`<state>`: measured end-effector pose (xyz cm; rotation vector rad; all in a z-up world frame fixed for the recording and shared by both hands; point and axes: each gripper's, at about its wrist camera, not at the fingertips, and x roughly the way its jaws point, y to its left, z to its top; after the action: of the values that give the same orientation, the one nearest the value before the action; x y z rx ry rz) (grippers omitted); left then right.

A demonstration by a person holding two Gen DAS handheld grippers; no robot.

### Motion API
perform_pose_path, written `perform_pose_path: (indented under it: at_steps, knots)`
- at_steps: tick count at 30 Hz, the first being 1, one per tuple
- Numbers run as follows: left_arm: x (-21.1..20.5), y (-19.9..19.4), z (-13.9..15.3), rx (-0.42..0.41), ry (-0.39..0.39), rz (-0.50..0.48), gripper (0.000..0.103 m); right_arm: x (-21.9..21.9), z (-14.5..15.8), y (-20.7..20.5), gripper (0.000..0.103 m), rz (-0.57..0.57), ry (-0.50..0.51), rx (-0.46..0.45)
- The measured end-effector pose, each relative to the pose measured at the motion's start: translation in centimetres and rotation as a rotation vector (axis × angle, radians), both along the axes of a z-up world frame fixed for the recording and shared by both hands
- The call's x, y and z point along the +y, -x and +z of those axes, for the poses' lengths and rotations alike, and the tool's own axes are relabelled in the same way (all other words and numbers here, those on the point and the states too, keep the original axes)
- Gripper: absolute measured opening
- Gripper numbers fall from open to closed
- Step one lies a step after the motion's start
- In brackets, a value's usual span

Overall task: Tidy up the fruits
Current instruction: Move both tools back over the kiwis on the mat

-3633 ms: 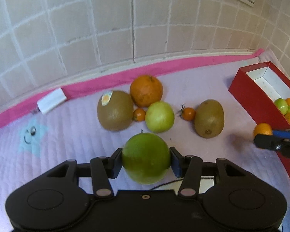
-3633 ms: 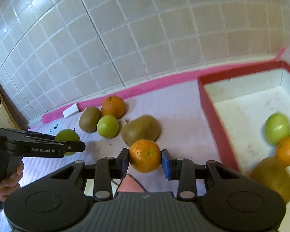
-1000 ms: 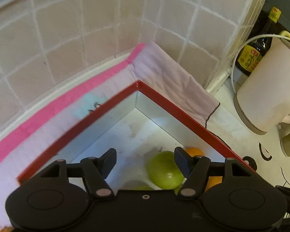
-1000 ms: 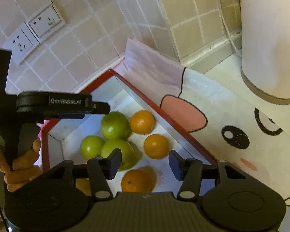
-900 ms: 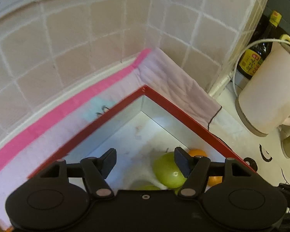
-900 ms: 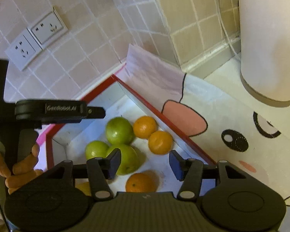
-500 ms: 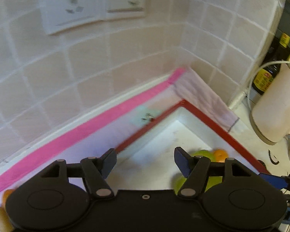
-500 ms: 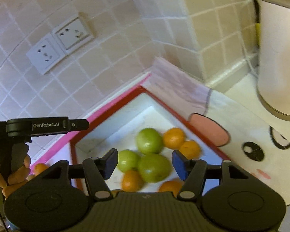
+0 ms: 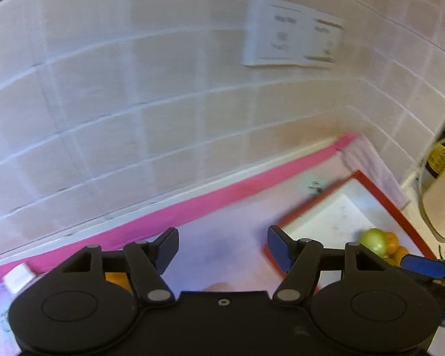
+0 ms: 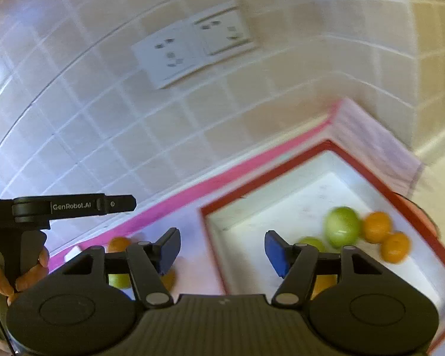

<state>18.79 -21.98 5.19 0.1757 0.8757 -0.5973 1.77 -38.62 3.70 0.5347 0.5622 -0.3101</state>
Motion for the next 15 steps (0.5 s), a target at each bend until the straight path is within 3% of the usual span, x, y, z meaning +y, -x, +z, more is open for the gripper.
perform_pose_path:
  at_steps: [10, 15]
  knots:
    - [9.8, -2.3, -0.4, 0.002, -0.014, 0.148, 0.079, 6.0, 0.6, -5.6, 0.07, 0.148, 0.025, -0.012]
    - [13.8, -3.4, -2.3, 0.056, -0.016, 0.216, 0.079, 8.5, -0.8, -8.0, 0.081, 0.215, 0.051, -0.006]
